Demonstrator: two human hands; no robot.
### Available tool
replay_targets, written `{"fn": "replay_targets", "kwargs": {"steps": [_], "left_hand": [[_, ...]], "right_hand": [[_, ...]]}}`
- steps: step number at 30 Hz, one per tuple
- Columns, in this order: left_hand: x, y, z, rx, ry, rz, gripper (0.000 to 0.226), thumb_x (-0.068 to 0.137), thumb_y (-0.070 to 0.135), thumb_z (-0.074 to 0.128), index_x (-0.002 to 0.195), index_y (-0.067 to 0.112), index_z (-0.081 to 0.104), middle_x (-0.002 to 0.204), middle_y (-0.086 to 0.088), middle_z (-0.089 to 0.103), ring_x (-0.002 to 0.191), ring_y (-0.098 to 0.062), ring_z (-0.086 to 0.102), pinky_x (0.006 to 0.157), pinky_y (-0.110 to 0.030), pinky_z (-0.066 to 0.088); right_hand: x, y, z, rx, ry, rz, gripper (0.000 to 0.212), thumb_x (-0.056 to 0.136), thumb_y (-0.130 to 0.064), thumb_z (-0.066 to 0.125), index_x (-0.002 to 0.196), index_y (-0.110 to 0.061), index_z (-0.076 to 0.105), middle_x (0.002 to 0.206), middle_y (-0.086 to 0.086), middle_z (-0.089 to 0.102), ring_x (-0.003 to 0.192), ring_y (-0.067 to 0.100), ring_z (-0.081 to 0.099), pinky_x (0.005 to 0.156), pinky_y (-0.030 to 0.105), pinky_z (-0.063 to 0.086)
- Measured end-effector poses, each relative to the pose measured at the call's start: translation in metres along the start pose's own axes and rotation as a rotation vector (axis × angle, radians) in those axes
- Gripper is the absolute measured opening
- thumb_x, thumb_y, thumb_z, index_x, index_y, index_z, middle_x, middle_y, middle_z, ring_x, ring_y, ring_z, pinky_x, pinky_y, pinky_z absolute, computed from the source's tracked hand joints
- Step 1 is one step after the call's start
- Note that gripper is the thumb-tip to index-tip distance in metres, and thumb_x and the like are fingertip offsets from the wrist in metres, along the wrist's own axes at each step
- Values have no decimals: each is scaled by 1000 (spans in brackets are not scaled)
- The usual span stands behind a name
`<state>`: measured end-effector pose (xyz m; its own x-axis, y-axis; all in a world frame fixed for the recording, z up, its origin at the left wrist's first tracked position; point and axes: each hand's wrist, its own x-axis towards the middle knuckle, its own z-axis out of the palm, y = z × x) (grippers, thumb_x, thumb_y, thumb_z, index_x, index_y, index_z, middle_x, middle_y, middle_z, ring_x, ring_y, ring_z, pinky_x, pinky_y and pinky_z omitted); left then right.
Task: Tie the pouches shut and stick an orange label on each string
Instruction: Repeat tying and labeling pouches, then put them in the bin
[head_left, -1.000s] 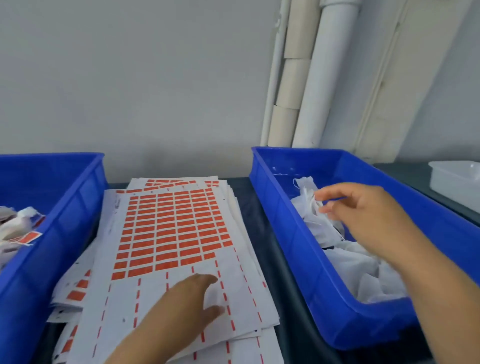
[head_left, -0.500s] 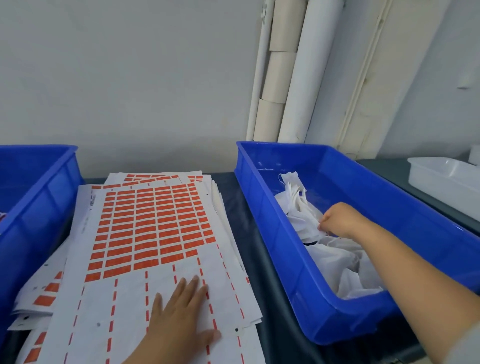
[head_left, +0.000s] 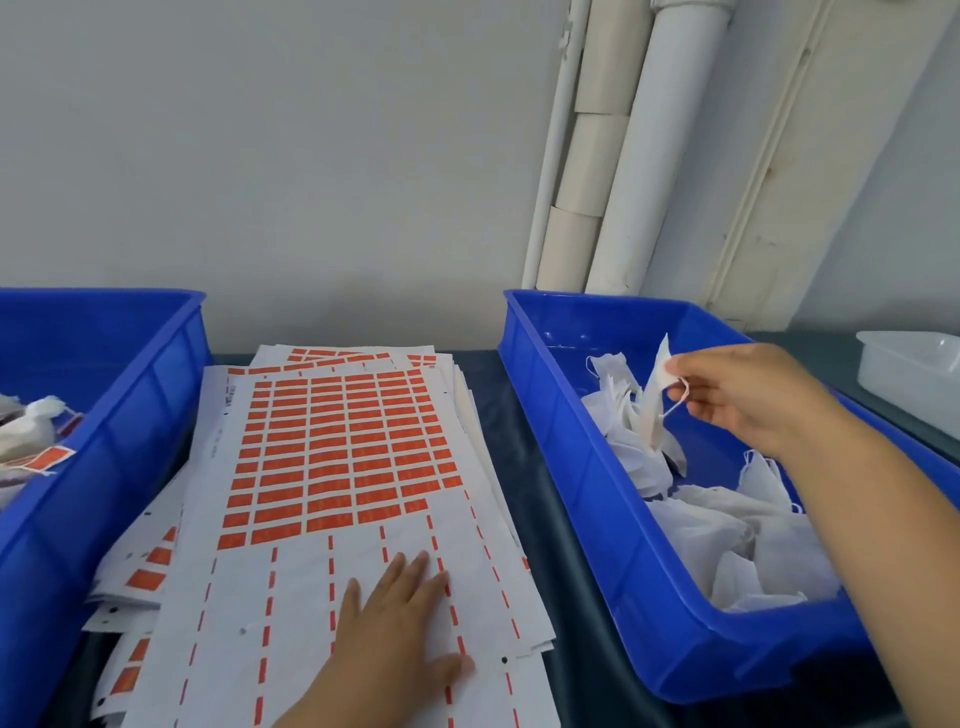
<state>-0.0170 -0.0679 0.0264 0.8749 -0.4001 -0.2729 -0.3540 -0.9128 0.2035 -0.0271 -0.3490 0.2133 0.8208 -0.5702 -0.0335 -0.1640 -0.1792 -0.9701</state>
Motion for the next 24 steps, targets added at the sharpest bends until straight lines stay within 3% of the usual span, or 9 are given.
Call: {"fn": "replay_targets", "kwargs": {"steps": [3,5,7,10,13,15,19,21,24], "left_hand": [[-14,5,-24,-283,128,-8,58,83,61,53,135,44,35,148,20,28,138,-11,27,115,-43,18],[-30,10,-45,-605,345,24,40,78,65,46,114,48,49,125,32,46,116,-1,48,102,-26,38],[-47,12,-66,-934,570,68,43,69,70,33,89,42,57,97,33,60,93,5,56,82,-14,41],[-69,4,-83,-1144,811,137,47,64,68,34,73,30,61,79,21,64,83,5,57,64,-17,39],[-75,-6,-85,-1011,788,130,42,56,70,43,76,38,61,80,26,63,87,8,55,66,-9,37],[-69,-15,-79,-852,758,61,38,52,72,46,79,48,58,76,33,61,90,16,51,65,-4,36],[-43,-31,-66,-727,731,-83,24,71,50,63,94,47,63,70,42,48,69,20,51,54,3,31],[-31,-39,-63,-686,718,-131,23,78,39,67,101,40,69,75,39,51,61,20,46,51,6,28],[-12,-50,-64,-537,711,-121,21,85,36,62,105,35,69,97,22,66,64,10,46,55,6,23]], "right_hand": [[-35,-17,24,218,-157,-51,12,86,-5,63,77,-7,71,67,6,69,56,8,64,48,18,50],[-62,-17,50,309,-294,-83,27,86,-5,59,65,-12,74,64,5,68,56,6,64,49,16,49],[-89,-9,82,359,-407,-71,29,83,-5,60,60,-14,74,64,3,69,58,6,66,50,15,50],[-117,12,127,436,-450,25,9,81,-4,64,77,-7,72,79,9,73,71,17,72,60,24,55],[-128,33,160,400,-390,100,5,85,-8,66,87,-10,71,86,6,75,81,23,73,75,36,59],[-131,43,178,388,-379,111,6,86,-12,67,87,-13,72,87,2,75,81,21,73,76,35,60],[-123,65,206,299,-318,95,6,87,-18,67,87,-20,73,85,-8,74,85,16,72,81,29,58],[-116,74,217,252,-295,66,7,87,-19,68,83,-23,72,80,-14,73,81,12,71,76,23,57],[-99,85,227,156,-238,-11,7,87,-21,69,82,-25,70,80,-14,72,81,10,68,78,22,55]]}}
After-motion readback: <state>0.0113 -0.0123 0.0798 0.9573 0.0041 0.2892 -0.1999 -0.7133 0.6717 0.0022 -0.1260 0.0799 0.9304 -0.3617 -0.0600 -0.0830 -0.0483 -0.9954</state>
